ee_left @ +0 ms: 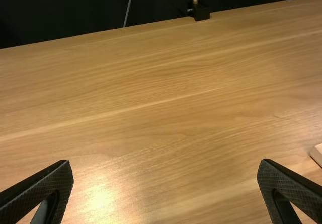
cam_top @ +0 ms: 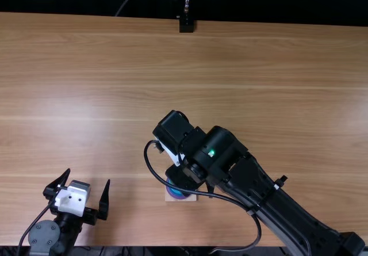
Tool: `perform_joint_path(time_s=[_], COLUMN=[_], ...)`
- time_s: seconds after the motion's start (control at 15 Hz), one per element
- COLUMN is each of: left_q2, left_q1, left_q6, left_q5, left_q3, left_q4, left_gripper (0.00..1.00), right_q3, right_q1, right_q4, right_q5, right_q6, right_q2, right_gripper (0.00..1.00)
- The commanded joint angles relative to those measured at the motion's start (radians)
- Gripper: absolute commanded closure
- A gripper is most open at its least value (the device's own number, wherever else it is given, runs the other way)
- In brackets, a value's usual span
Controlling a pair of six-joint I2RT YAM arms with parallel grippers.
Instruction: Build the Hanoi tower: stack the rings onto the peg from bottom to top in this color order: purple, dark blue, light blue, dark green, light green, yellow, orange.
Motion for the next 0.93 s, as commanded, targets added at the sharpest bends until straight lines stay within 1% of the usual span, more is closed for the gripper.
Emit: perform_joint_path(time_s=[0.0,0.67,0.73,0.8,0.87], left_q2=[-0.012,-0.012,-0.012,-0.012,-0.012], left_q1=[0.006,0.006,0.006,0.006,0.006], left_q6=[0.015,0.015,0.015,0.015,0.015], left_q5=[0.011,0.011,0.011,0.011,0.011], left_q3=[-0.105,-0.105,-0.105,-0.105,-0.105], left_q4=[-0.079,-0.079,-0.079,-0.079,-0.079], left_gripper=[0.0,0.0,0.0,0.0,0.0], right_q3=[-0.012,0.005,0.006,0.006,0.006], right_q1=[-0.004,-0.007,-0.014,-0.02,-0.023], right_q4=[-0.001,0.012,0.012,0.012,0.012], right_q5=[0.002,0.004,0.004,0.016,0.042], right_q6=[0.002,0.004,0.004,0.004,0.004], right_q2=[-0.019,0.049,0.06,0.066,0.07], right_gripper=[1.0,1.0,0.93,0.64,0.33])
